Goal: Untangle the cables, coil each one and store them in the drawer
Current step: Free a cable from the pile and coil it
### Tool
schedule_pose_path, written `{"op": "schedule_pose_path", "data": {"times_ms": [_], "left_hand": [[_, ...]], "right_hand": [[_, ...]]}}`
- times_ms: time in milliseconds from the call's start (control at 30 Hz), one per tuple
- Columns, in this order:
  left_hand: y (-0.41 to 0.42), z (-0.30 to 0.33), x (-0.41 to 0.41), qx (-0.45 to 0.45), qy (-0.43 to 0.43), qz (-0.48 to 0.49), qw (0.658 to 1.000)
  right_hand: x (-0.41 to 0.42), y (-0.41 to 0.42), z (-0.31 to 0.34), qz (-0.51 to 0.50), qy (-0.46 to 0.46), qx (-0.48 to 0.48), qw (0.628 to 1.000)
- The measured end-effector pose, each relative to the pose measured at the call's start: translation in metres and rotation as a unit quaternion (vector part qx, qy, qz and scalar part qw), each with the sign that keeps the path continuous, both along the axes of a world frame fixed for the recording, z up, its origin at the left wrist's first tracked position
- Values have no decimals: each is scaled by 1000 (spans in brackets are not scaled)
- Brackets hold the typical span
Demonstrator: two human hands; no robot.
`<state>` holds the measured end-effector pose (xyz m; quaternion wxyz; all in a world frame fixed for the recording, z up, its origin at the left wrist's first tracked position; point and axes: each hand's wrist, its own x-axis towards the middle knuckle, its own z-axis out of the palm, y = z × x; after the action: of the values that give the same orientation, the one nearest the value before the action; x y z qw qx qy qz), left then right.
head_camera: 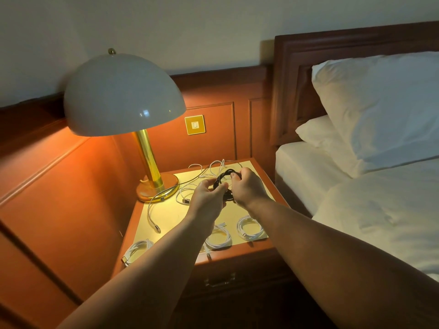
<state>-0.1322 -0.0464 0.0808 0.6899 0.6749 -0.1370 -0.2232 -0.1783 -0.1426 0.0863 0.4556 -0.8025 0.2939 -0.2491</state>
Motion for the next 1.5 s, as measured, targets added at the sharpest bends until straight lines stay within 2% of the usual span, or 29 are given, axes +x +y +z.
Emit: {"op": "schedule_pose_path", "data": {"times_ms": [100, 233, 300, 367, 500, 600, 733, 800, 900, 1000, 1200, 1300, 1433, 1500], "left_hand": [[0, 2, 4, -15, 43, -5, 999], [3, 0, 10, 0, 51, 6, 999], [5, -2, 11, 20, 19, 6, 1000], [7, -4, 14, 80, -49, 2, 996], [11, -12, 23, 248, -250, -19, 936], [8, -21, 34, 305, -277, -44, 910], [1, -31, 45, 343, -225, -59, 910], [-5, -40, 53, 347, -196, -64, 915], [-13, -55, 67, 331, -176, -70, 924], [-25, -66, 82, 327, -184, -75, 924], [-55, -91, 110, 386, -152, -96, 905], [-70, -99, 119, 424, -188, -133, 876], [-79, -105, 130, 493, -299, -182, 797], [-76, -105, 138, 481, -335, -167, 792]], "right_hand": [[-2, 0, 0, 24, -35, 44, 998], [-9, 5, -2, 81, -55, 39, 994], [-8, 9, -2, 99, -39, 57, 993], [-7, 10, -2, 93, -6, 77, 993], [-5, 5, -6, 81, 55, 143, 985], [-3, 0, -12, 73, 64, 184, 978], [2, -4, -24, 64, 83, 181, 978], [7, -10, -35, 62, 104, 158, 980], [13, -24, -47, 66, 154, 35, 985], [23, -42, -57, 53, 206, -54, 976], [43, -73, -75, 47, 243, -137, 959], [48, -83, -84, 59, 256, -167, 950], [50, -88, -93, 86, 244, -204, 944], [52, -90, -94, 93, 237, -215, 943]]}}
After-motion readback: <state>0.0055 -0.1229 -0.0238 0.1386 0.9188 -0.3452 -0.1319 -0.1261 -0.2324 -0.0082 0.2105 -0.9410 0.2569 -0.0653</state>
